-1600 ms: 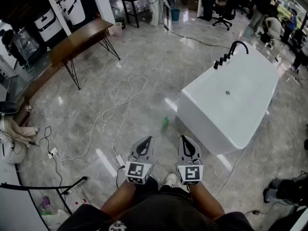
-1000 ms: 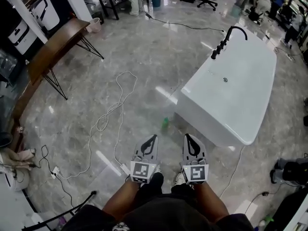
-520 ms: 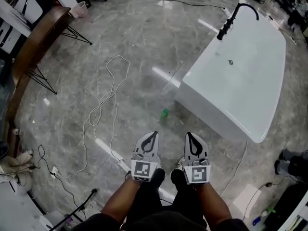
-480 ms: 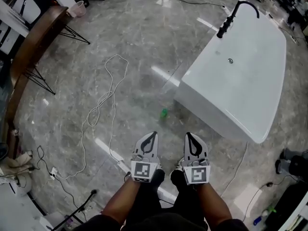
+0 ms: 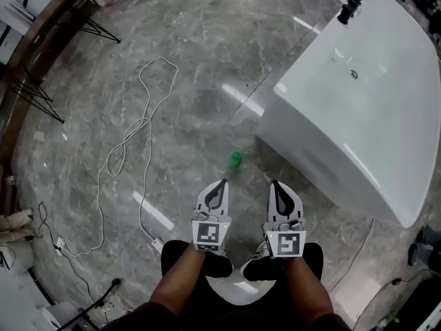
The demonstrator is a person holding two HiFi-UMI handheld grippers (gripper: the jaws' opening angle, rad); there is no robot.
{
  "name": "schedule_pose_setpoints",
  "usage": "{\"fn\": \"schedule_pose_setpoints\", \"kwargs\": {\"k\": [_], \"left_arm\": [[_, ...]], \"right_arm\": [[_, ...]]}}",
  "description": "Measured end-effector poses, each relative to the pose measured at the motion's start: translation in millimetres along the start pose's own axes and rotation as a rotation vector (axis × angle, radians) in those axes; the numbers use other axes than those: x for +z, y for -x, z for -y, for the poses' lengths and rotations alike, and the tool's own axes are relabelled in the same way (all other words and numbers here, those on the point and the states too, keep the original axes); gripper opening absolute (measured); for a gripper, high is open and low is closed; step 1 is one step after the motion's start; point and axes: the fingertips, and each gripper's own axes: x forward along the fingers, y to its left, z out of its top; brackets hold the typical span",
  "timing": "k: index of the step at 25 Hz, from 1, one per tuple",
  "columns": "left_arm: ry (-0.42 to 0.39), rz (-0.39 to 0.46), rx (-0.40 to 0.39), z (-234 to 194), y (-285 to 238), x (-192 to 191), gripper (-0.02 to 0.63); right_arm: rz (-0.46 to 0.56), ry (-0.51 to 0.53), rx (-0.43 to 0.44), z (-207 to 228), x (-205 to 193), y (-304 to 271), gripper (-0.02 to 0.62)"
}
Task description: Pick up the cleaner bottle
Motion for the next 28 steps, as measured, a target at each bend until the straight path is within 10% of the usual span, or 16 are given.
{"fn": "schedule_pose_setpoints", "kwargs": {"k": [6, 17, 28], "left_arm": [[-0.005, 0.008, 0.014, -6.1, -43.5, -106.7, 0.003], [-0.029, -0.041, 0.025, -9.2, -87.6, -216.4, 0.007], [-0.037, -0.118, -0.008, -21.7, -138.3, -290.7, 0.282]], "right_arm": [[-0.002, 0.007, 0.006, 1.9, -101.8, -25.6, 0.017], [0.035, -0.013, 0.036, -2.3, -171.6, -49.3, 0.017], [0.041, 0.000, 0.010, 1.0, -163.1, -30.2, 0.017]]}}
